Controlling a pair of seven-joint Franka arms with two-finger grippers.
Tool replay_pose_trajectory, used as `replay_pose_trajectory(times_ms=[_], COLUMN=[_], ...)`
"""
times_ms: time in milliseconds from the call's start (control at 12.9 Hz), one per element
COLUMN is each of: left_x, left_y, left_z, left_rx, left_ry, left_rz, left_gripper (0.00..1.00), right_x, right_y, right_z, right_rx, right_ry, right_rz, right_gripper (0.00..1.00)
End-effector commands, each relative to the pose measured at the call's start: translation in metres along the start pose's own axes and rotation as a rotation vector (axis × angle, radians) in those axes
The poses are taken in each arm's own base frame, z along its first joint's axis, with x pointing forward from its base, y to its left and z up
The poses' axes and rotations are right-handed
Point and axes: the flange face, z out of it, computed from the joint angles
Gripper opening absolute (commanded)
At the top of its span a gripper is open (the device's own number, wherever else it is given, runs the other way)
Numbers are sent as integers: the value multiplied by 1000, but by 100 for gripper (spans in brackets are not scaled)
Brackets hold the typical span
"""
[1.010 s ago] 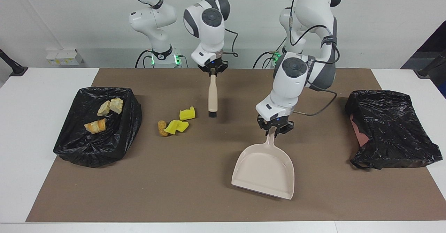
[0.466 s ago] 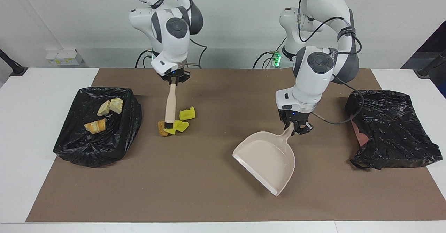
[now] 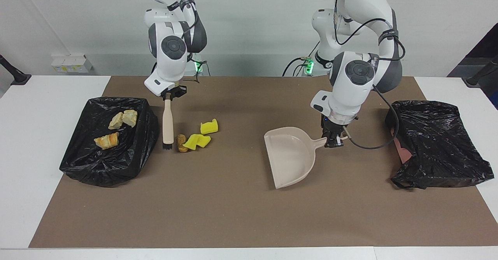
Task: Sweep and dump trash in bin
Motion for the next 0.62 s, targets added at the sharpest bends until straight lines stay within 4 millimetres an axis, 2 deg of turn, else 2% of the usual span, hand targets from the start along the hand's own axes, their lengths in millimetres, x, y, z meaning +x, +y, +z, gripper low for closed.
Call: replay_pose_trajectory(times_ms=[0, 155, 233, 388, 544], left_x=[24, 41, 56, 74, 95], left_y=[48, 62, 73, 87, 98], left_z=[2, 16, 18, 27, 34], left_rx=[-4, -3, 11, 13, 44], left_ry=[-27, -27, -20, -19, 3], left_rz=[78, 67, 55, 4, 25], left_gripper=[0, 0, 0, 0, 0], right_x=[-5, -10, -12, -14, -15], right_y=[-8, -14, -26, -48, -68], right_z=[15, 23, 32, 28, 23], right_rx=[-32, -14, 20, 96, 193], right_ry=[-3, -26, -41, -27, -30], right_rz=[-63, -112, -115, -96, -68], right_gripper=[0, 0, 0, 0, 0])
